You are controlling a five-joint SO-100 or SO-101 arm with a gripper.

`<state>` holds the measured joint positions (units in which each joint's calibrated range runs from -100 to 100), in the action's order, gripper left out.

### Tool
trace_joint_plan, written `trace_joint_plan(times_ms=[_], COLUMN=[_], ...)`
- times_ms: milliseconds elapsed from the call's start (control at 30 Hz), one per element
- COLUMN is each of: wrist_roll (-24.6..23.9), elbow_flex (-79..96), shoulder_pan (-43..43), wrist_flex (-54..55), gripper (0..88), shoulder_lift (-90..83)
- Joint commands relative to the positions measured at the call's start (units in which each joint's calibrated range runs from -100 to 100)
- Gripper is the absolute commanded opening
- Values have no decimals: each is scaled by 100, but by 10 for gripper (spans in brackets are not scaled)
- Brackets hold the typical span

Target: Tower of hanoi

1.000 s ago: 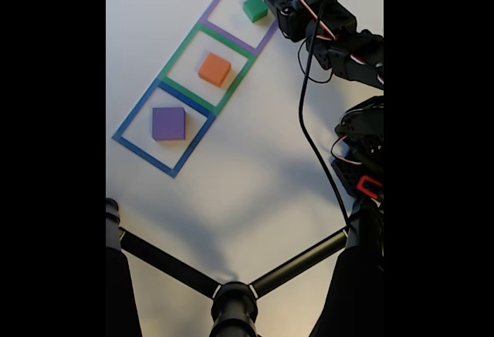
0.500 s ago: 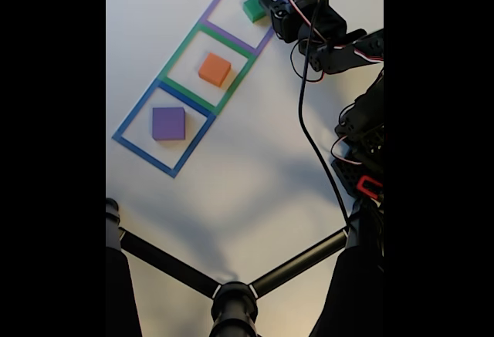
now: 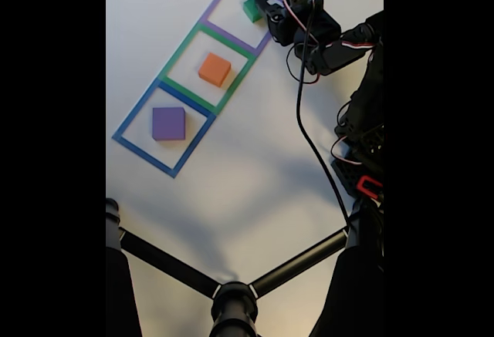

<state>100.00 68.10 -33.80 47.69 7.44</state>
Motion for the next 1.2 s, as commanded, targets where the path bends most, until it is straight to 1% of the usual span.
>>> trace_joint_plan(times_ms=[0,467,867,933,1033,1167], wrist_roll=[0,0,0,0,0,0], elbow_flex=[-136,28,10,19,28,73], shoulder_pan=[235,212,280,296,296,326], wrist_flex=[181,262,602,610,618,674], gripper=[25,25,32,47,132,179], shoulder_lift=[-111,-31,306,322,346,354])
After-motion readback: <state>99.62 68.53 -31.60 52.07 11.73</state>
